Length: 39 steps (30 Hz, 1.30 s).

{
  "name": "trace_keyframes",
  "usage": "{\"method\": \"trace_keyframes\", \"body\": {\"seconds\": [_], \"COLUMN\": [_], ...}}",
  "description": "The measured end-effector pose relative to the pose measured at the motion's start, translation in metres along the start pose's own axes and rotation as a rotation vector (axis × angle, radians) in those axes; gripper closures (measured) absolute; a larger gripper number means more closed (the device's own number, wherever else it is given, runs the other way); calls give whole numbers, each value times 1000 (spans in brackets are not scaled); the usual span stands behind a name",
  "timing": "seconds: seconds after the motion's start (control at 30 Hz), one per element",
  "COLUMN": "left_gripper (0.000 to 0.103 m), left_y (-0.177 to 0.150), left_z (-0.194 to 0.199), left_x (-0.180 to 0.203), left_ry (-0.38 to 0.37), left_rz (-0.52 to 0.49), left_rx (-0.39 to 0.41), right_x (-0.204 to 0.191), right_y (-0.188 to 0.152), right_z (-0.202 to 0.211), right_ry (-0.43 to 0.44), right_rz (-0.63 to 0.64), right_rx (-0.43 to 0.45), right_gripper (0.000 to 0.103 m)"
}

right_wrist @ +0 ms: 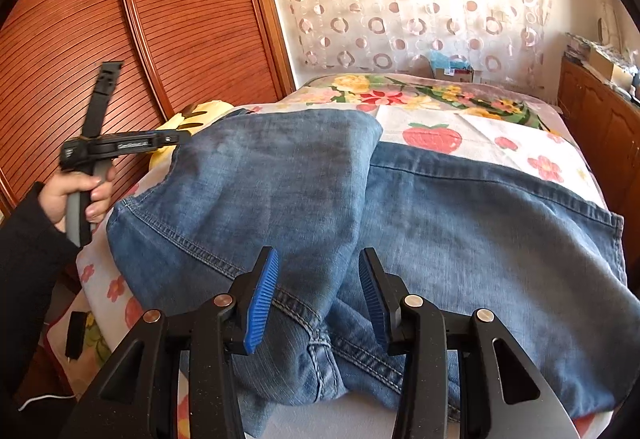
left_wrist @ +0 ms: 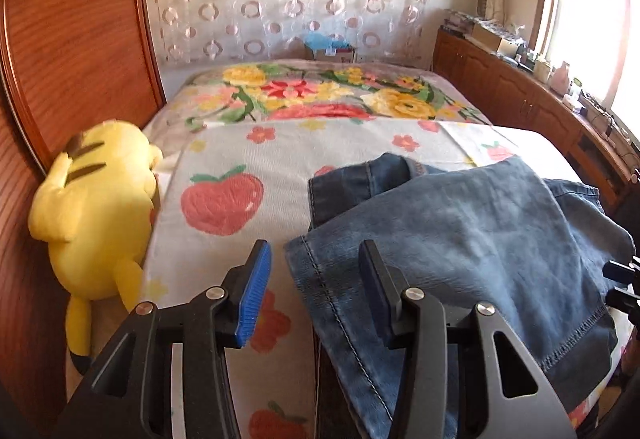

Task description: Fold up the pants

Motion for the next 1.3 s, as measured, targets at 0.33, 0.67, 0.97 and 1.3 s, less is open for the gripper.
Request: {"method": "trace_keyframes", "body": {"seconds": [0.33,0.67,0.97,1.3], "left_gripper": [70,100,100,99], "left_y": [-3,4,57,58], "left_z": [-19,-3,47,15], "left_x": [3,17,27,20], "left_ry": [-50,16,58,47], "left_rz": [18,-52,-104,-68], "left_rx": [-71,-18,141,39], "right_x": [12,16,14,17], "right_y": [3,0,1,-2], "right_z": [-4,1,2,12], "right_ry": [-18,-16,-23,-43], "right_rz": [-31,-47,-46,-38], "right_rx": [3,22,26,38], "right_gripper": [48,48,48,47]}}
Point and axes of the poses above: each gripper's, at about its wrist camera, not at the fingertips, and z roughly against the way its jaws point, x to its right, y to its top, the point moved 3 cm from there along -z, roughly the way its jaws point, and after that the axes turned 4 degrees about -x, right-handed, at the moved point
